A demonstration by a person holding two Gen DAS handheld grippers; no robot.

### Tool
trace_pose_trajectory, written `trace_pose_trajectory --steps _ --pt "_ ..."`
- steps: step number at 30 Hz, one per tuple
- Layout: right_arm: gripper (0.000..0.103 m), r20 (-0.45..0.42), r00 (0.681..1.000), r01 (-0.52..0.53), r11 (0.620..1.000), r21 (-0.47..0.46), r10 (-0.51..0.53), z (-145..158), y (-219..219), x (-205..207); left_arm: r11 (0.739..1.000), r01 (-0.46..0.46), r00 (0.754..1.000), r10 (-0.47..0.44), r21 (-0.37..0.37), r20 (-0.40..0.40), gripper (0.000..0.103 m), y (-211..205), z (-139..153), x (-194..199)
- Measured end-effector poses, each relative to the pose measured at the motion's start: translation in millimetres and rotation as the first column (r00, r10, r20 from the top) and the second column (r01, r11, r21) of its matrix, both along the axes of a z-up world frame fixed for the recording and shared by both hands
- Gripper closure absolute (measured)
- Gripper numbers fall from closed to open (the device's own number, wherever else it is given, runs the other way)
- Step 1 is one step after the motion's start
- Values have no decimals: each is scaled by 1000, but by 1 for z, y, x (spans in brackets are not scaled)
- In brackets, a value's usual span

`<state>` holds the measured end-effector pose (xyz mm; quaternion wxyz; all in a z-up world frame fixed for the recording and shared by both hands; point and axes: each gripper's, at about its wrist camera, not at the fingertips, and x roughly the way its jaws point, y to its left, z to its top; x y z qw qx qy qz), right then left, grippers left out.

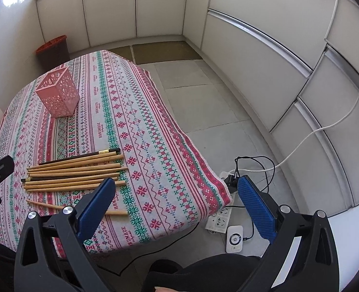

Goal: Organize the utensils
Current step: 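Lower the left tool onto the bundle and grasp the black brush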

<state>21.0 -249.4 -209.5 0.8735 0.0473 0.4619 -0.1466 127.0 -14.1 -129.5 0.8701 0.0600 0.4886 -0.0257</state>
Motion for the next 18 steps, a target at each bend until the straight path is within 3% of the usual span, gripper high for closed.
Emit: trace_pose_trajectory --steps 5,8,10,13,18 --pt "6 10 998 60 997 56 -60 -9 -25 3 978 203 976 -198 54 -95 7 -33 -32 39" --pt "6 -6 993 120 988 99 -120 -20 -44 6 951 307 946 -299 48 -127 7 -52 -46 58" --pt "6 -49 990 142 972 187 -136 -30 -56 11 928 369 918 -356 45 -174 7 -66 -59 71" --pt "6 -81 984 174 957 232 -160 -39 -63 17 905 416 895 -390 91 -217 7 -83 -77 87" --pt "6 -145 976 193 949 249 -161 -51 -66 26 877 471 857 -429 98 -284 7 -98 -100 103"
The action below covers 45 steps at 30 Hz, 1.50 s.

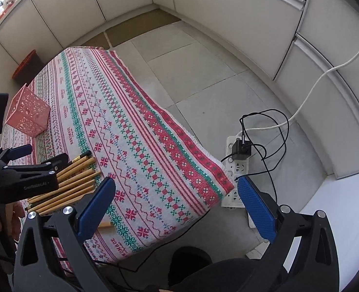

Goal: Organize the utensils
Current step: 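Lower the left tool onto the bundle and grasp the black brush, then lift the brush with the left tool toward the pink holder while the right tool grasps a wooden stick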

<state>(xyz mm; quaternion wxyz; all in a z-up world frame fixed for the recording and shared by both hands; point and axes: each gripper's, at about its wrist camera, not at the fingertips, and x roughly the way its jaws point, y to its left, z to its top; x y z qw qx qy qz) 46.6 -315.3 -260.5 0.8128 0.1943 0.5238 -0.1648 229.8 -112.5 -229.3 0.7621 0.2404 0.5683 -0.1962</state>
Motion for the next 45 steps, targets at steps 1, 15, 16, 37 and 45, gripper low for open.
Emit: trace_pose_trajectory --steps 1,15,16,37,45 --pt "6 2 1000 6 1000 3 -6 -1 0 0 1000 19 1000 -19 17 0 7 -3 -4 1" --pt "6 -6 1000 0 999 40 0 -3 1 5 990 121 991 -117 71 -65 6 19 -40 13" --pt "6 -6 1000 1 999 41 -1 -3 0 5 994 105 993 -103 37 -66 10 24 -38 14" --pt "6 -4 1000 8 995 95 -7 -6 -3 5 972 232 961 -235 -36 -144 72 -20 -46 4" --pt "6 15 1000 6 991 134 -8 -1 8 5 959 234 971 -239 -157 -13 97 -5 -27 0"
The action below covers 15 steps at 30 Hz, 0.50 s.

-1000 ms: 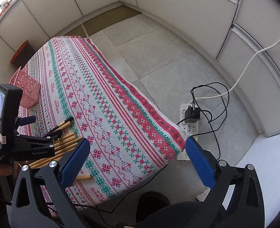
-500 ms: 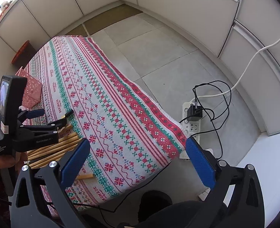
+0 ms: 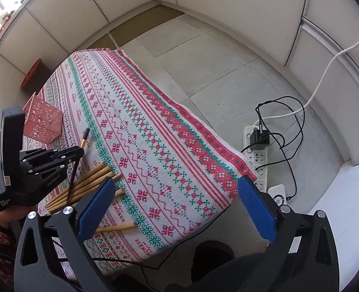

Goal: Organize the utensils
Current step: 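Lift the brush with the left tool toward the pink holder while the right tool grasps a wooden stick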

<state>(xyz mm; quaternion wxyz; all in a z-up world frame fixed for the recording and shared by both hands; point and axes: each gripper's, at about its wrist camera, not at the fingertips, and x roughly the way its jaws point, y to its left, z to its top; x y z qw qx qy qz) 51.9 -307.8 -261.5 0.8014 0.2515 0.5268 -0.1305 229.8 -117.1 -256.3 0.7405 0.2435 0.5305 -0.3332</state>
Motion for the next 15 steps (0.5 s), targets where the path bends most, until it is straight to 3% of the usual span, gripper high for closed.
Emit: trace_pose_trajectory --steps 3,6,8,11,15 --pt "10 -26 999 -19 999 35 20 -4 14 4 997 -57 995 61 -51 77 97 23 22 -7" --pt "16 -80 996 50 984 170 -37 -13 21 2 984 -121 978 141 -132 155 97 56 56 -16" --pt "20 -125 989 109 952 287 -76 -22 26 0 970 -151 964 187 -190 187 97 80 77 -24" --pt "31 -169 984 112 926 361 -53 -23 43 7 929 -205 936 277 -308 215 97 123 107 -45" --pt "35 -187 978 168 886 431 -94 -17 59 7 839 -265 895 398 -476 201 97 175 136 -75"
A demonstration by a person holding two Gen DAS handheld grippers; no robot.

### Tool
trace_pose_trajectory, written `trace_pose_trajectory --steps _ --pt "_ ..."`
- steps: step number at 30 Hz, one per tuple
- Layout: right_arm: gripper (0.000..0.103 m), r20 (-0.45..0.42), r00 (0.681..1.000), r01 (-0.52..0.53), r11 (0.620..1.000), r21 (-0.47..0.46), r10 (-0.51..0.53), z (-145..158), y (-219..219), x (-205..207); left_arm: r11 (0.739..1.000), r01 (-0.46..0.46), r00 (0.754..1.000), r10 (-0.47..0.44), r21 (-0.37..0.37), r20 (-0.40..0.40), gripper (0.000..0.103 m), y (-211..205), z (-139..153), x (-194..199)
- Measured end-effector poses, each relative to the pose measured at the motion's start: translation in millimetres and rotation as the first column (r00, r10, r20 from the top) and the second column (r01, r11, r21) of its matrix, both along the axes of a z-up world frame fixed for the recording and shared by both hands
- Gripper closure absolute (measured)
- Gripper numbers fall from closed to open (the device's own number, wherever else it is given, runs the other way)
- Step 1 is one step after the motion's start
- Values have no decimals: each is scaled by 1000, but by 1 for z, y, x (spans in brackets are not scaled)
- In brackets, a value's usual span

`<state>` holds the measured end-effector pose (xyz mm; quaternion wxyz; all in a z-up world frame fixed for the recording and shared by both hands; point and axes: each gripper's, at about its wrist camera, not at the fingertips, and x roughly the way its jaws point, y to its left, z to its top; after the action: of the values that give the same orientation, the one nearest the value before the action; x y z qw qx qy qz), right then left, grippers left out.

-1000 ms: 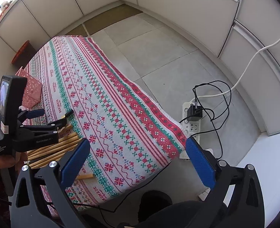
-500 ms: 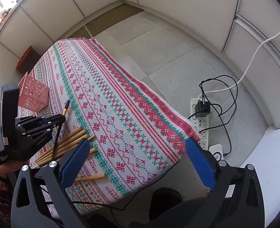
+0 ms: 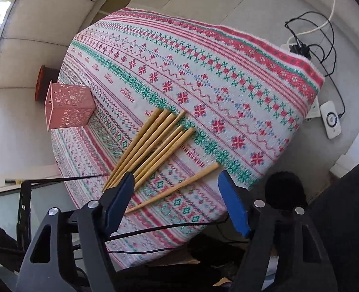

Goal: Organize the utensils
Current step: 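Lift the brush with the left tool toward the pink holder while the right tool grasps a wooden stick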

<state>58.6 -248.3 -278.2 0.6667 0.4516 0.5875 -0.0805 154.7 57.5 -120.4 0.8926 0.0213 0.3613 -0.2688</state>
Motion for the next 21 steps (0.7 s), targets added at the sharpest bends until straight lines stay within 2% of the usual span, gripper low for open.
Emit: trace_pose_trajectory --steps 1,3,6,11,19,20,21 --pt "37 -16 1000 9 1000 8 -9 -1 5 -1 999 -11 1000 11 -32 9 97 11 7 -5" --pt "53 -63 997 34 999 19 -32 -8 12 -5 996 -30 999 33 -81 35 97 26 14 -18" --pt "71 -141 987 84 996 16 -81 -26 20 -7 992 -42 996 50 -117 71 97 40 21 -31" --pt "78 -235 954 196 981 5 -189 -50 27 -9 988 -44 989 64 -149 136 97 68 37 -48" --pt "79 -270 913 302 952 -55 -306 -53 33 11 973 -57 983 94 -226 159 97 98 48 -54" --pt "80 -279 906 312 948 -65 -318 -51 30 13 971 -55 982 94 -232 163 97 100 49 -54" --pt "88 -293 898 315 945 -88 -327 -50 32 15 970 -53 981 95 -238 167 97 101 50 -54"
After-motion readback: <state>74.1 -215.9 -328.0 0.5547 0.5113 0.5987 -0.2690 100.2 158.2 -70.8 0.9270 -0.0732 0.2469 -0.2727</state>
